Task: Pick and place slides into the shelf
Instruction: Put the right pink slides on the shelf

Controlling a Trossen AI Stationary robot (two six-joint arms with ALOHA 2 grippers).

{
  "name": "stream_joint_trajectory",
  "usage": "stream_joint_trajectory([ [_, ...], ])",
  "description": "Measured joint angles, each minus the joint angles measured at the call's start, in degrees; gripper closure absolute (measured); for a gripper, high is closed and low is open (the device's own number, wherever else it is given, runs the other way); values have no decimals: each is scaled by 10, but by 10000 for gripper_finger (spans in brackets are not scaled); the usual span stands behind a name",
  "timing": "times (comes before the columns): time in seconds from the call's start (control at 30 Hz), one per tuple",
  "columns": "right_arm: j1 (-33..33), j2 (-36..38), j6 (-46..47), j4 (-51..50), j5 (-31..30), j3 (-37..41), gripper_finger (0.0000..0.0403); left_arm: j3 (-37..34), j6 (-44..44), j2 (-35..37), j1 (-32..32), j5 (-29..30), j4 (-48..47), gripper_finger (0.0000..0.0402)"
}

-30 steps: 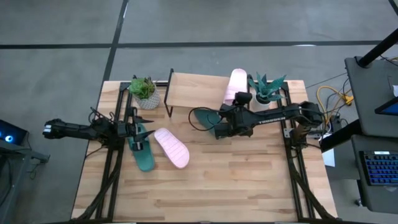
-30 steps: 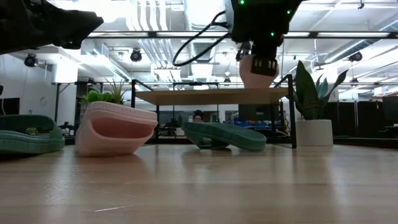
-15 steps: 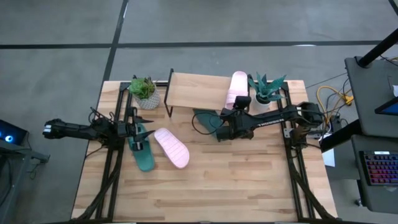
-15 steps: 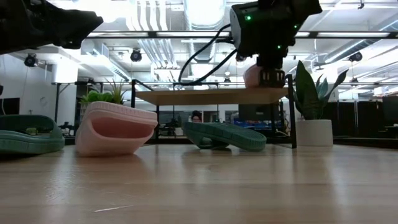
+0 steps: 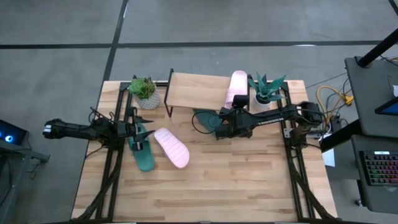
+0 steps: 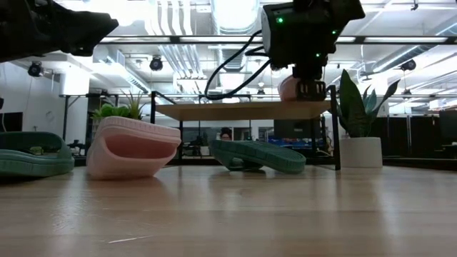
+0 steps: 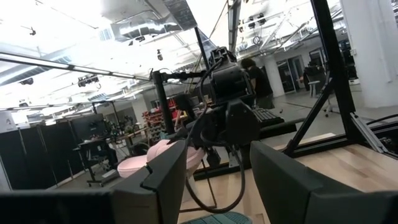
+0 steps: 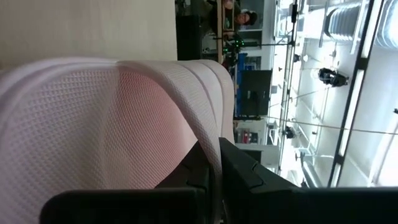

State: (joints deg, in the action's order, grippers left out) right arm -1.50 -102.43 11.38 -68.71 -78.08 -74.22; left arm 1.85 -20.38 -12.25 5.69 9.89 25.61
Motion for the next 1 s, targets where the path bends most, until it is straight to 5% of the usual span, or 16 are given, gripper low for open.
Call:
stream_joint_trajectory([
  [0.43, 0, 25, -50, 38, -14, -2, 391, 0, 0, 0, 0, 0, 0, 237],
  [0.77, -7, 139, -104, 189, 125, -2, 391, 0, 0, 0, 0, 0, 0, 237],
  [1.0, -7, 195, -218, 284, 134, 0, 391, 0, 0, 0, 0, 0, 0, 237],
])
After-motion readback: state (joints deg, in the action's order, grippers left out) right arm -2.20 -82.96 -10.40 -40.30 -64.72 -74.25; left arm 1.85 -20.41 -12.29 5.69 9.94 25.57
